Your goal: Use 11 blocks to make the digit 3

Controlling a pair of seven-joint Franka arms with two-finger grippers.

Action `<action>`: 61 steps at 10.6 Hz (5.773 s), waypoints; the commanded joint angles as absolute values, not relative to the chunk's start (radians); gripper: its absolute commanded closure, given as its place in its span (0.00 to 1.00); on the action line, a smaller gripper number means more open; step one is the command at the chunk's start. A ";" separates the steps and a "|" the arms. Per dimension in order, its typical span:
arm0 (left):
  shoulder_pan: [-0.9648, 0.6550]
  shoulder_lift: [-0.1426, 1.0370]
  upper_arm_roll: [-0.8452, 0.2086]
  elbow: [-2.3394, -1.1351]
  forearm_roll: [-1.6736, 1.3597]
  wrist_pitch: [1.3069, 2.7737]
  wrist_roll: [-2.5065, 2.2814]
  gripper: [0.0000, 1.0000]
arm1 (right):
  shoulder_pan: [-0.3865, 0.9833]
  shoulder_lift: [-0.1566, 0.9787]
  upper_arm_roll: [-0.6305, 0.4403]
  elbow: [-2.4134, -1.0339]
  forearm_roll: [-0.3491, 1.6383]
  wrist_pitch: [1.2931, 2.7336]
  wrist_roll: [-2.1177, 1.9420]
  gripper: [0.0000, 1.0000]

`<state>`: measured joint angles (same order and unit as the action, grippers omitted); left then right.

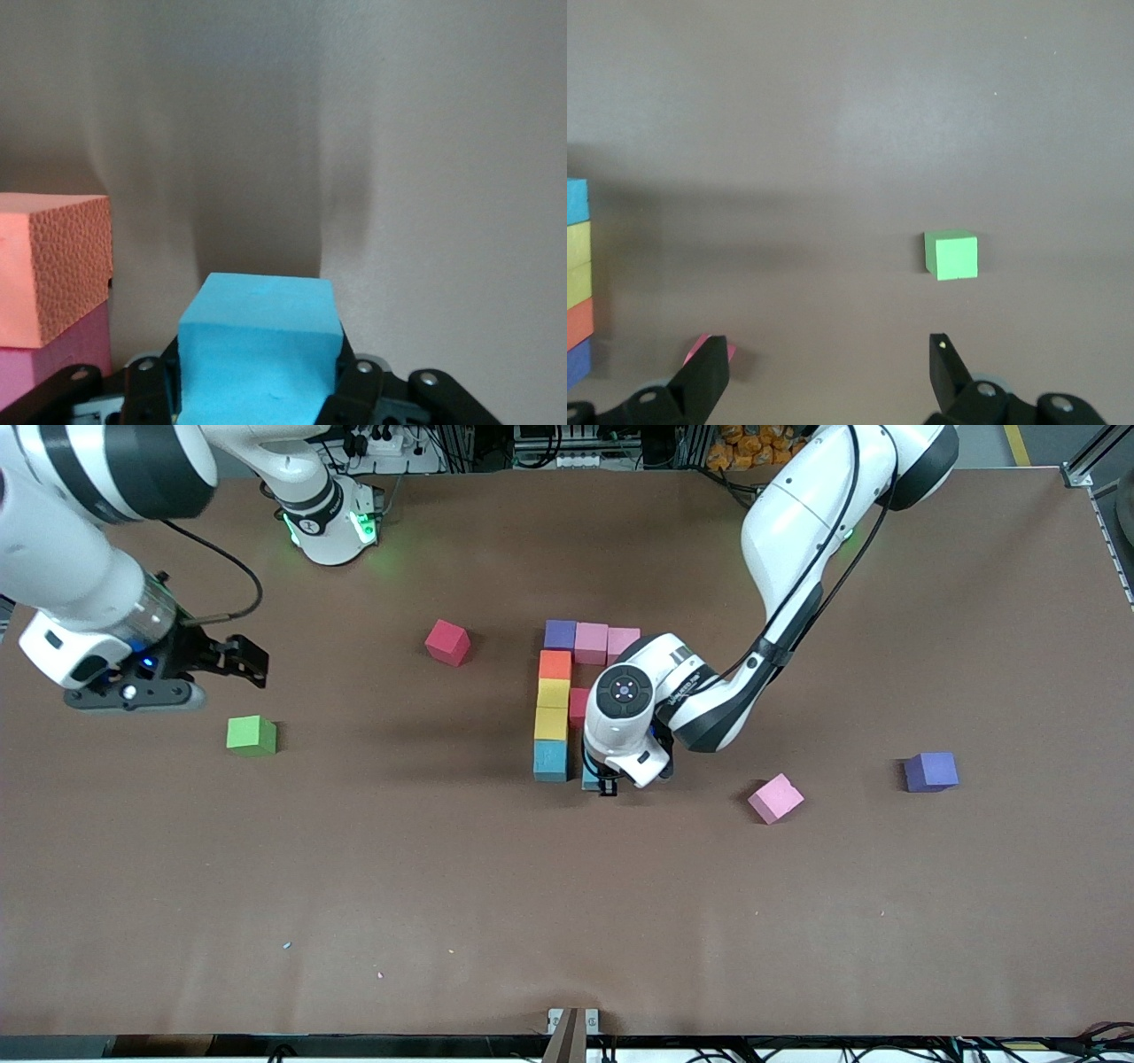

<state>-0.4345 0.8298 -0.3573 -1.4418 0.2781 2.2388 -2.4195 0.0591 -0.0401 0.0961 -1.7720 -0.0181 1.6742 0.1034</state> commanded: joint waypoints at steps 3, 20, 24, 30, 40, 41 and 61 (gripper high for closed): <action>-0.459 0.845 -0.337 -1.428 0.302 2.255 -2.445 1.00 | 0.000 -0.121 0.037 -1.799 0.012 1.606 -0.038 0.00; -0.500 0.861 -0.308 -1.420 0.298 2.278 -2.508 1.00 | 0.025 -0.138 -0.058 -1.697 0.000 1.585 -0.132 0.00; -0.502 0.861 -0.308 -1.416 0.295 2.278 -2.511 1.00 | 0.025 -0.049 -0.054 -1.567 0.003 1.562 -0.129 0.00; -0.514 0.879 -0.308 -1.390 0.291 2.278 -2.526 1.00 | 0.025 -0.028 -0.054 -1.539 0.011 1.546 -0.129 0.00; -0.526 0.896 -0.308 -1.381 0.295 2.278 -2.530 0.76 | 0.025 -0.031 -0.046 -1.542 0.011 1.513 -0.130 0.00; -0.526 0.896 -0.308 -1.382 0.296 2.278 -2.528 0.45 | 0.025 -0.031 -0.045 -1.542 0.011 1.513 -0.130 0.00; -0.346 0.476 -0.373 -1.643 0.276 2.154 -2.200 0.00 | 0.025 -0.035 -0.038 -1.543 0.006 1.511 -0.130 0.00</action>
<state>-0.4104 0.5567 -0.3376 -1.5443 0.2874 2.1532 -2.2783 0.0227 -0.0396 -0.0394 -1.5608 -0.0004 1.5266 -0.1449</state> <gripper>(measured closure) 0.000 0.000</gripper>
